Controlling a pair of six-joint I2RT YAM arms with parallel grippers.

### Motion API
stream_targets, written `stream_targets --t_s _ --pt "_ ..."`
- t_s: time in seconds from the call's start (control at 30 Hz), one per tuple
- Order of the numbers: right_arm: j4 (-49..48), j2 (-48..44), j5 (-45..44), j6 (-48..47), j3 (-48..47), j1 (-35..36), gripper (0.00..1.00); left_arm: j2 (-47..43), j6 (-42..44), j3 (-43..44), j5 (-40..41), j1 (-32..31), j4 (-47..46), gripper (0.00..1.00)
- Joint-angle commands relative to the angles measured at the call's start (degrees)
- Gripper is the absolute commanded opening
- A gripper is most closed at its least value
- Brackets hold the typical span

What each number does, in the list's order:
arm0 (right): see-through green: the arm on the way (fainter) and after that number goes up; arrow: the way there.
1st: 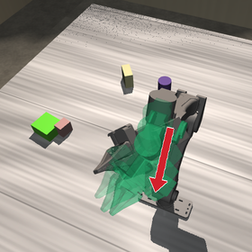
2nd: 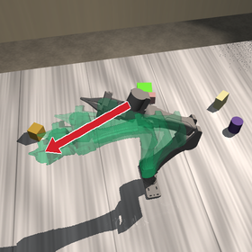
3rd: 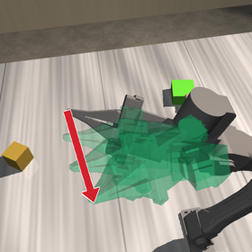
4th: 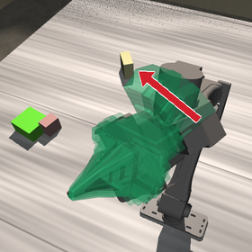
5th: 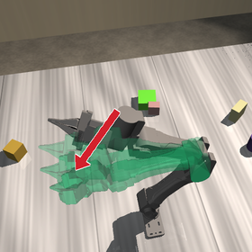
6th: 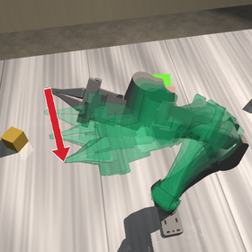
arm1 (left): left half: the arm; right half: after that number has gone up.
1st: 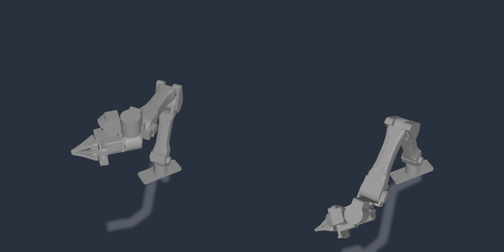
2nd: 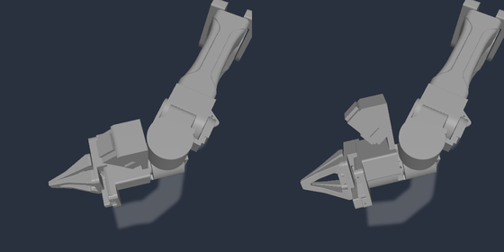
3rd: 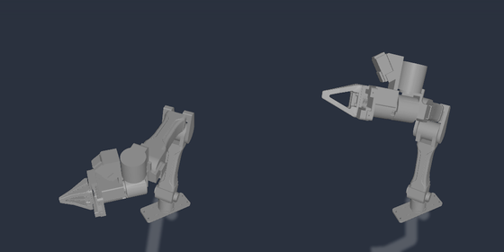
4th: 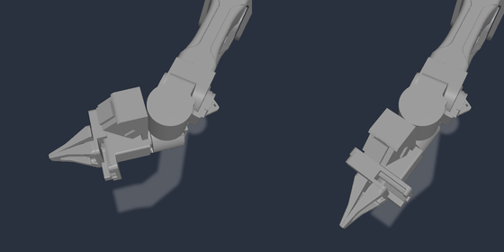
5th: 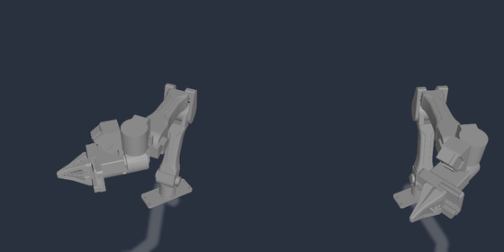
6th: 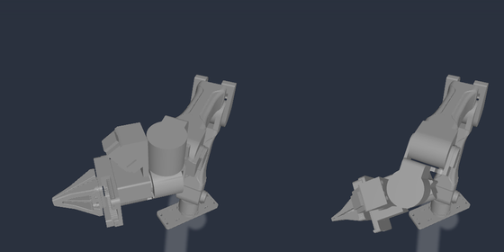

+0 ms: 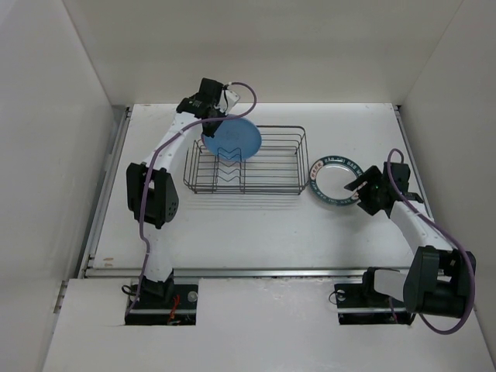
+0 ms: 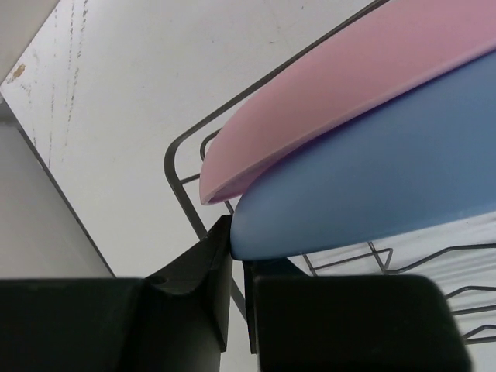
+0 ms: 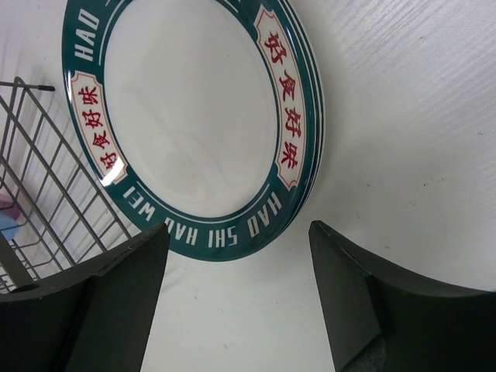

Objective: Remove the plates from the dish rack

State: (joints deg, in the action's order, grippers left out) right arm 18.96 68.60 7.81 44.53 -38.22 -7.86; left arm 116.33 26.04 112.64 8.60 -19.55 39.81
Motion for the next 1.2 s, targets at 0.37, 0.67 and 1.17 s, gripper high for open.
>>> stream_targets --t_s 0.37,0.67,1.17 --pt "0.38 -3.65 -0.96 -3.31 -3.00 -0.14 0.79 -10.95 -2.14 3.11 -7.71 1.97 -1.23 0.00" --pt "0.90 -3.65 -1.48 -3.84 -4.23 -0.14 0.79 -12.89 -4.95 4.25 -7.02 1.97 -1.76 0.00" --pt "0.90 -4.17 -1.49 -4.37 -4.76 -0.14 0.79 -10.60 6.74 -6.82 10.20 -2.51 -9.75 0.00"
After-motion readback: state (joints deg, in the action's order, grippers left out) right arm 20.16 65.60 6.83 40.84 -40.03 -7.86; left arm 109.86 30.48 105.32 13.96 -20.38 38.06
